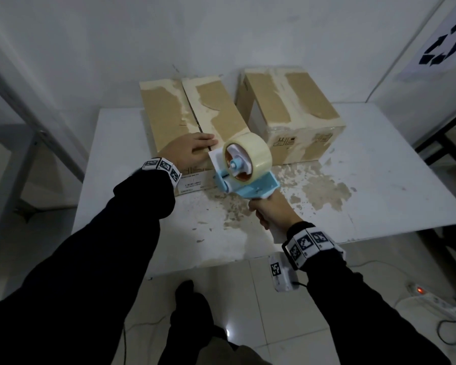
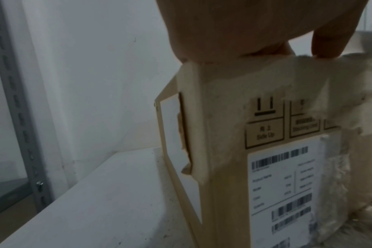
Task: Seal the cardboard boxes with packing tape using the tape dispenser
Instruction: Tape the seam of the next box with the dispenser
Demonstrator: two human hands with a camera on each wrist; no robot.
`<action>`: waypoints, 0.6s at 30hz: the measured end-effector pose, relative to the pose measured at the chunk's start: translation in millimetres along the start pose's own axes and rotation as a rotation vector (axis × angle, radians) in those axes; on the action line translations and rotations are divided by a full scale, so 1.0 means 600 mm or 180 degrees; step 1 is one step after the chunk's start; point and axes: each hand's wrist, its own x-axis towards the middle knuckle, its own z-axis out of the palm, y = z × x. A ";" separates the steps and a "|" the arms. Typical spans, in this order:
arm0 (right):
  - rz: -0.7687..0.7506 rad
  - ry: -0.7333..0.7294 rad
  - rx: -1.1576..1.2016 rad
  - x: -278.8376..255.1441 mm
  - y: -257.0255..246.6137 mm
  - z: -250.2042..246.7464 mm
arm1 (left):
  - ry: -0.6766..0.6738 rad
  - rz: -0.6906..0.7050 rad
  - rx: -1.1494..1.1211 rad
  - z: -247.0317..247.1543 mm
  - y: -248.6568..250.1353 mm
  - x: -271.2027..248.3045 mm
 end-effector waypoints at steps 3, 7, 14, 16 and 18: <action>-0.0028 0.0126 -0.0234 0.000 -0.003 0.009 | 0.0093 -0.0080 -0.0108 0.000 0.000 0.002; -0.0079 0.0286 -0.0404 0.001 0.002 0.026 | 0.0198 -0.0214 -0.0314 -0.002 0.003 0.000; -0.0389 0.0368 -0.1702 0.027 0.001 0.021 | 0.0176 -0.0234 -0.0361 -0.002 0.000 -0.002; -0.0438 0.0382 -0.2134 0.036 -0.005 0.019 | 0.0204 -0.0270 -0.0492 -0.004 0.001 -0.002; -0.0466 0.0401 -0.2510 0.038 -0.006 0.009 | 0.0246 -0.0290 -0.0606 -0.009 0.004 -0.003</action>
